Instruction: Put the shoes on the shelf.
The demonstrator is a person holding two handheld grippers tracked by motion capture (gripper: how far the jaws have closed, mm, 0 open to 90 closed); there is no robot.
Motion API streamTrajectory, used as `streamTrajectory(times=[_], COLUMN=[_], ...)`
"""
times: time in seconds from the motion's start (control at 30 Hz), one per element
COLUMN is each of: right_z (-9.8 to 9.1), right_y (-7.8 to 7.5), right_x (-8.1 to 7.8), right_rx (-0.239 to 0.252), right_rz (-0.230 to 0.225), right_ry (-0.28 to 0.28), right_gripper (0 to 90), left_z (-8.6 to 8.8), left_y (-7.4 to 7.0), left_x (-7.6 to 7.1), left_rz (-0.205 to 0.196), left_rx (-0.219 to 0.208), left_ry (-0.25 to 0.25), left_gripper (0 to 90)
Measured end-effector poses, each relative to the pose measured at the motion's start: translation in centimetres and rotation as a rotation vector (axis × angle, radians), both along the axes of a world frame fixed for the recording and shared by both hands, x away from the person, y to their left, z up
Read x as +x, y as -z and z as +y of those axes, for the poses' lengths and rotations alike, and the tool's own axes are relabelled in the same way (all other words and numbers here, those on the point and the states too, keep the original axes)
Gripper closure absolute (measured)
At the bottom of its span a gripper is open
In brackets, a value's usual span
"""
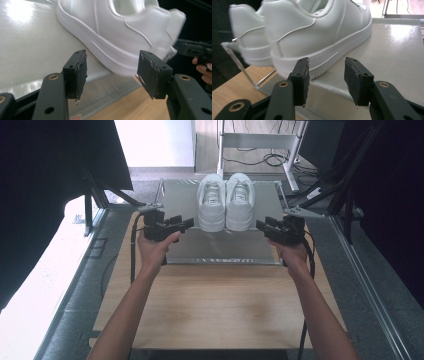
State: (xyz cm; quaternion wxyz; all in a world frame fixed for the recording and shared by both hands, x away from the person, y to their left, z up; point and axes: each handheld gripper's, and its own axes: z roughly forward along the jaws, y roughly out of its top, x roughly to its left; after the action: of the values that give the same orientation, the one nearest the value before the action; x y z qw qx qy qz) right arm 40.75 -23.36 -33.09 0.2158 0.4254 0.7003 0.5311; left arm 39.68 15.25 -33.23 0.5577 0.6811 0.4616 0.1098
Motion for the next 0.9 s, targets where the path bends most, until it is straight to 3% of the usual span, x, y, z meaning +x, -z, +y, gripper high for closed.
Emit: streamTrajectory(times=[0.23, 0.47, 0.63, 0.9], right_z=[-1.0, -2.6, -3.4, -3.8], right_y=[1.4, 3.8, 5.9, 8.8], right_x=[-3.2, -6.2, -7.6, -8.7], right_rx=[0.006, 0.006, 0.008, 0.020], right_rz=[-0.035, -0.052, -0.022, 0.032], right_ry=[-0.048, -0.071, -0.089, -0.105], right_gripper=[52.7, 51.5, 51.5, 50.7], left_z=[0.4, 0.8, 1.4, 2.5], left_y=[1.1, 2.8, 4.7, 8.3], left_x=[-2.7, -5.3, -7.0, -8.9], left_rz=[-0.008, 0.000, 0.015, 0.075], left_rx=[0.031, 0.058, 0.077, 0.077], left_ry=[0.065, 0.095, 0.099, 0.088], left_gripper=[38.5, 37.6, 37.2, 37.1])
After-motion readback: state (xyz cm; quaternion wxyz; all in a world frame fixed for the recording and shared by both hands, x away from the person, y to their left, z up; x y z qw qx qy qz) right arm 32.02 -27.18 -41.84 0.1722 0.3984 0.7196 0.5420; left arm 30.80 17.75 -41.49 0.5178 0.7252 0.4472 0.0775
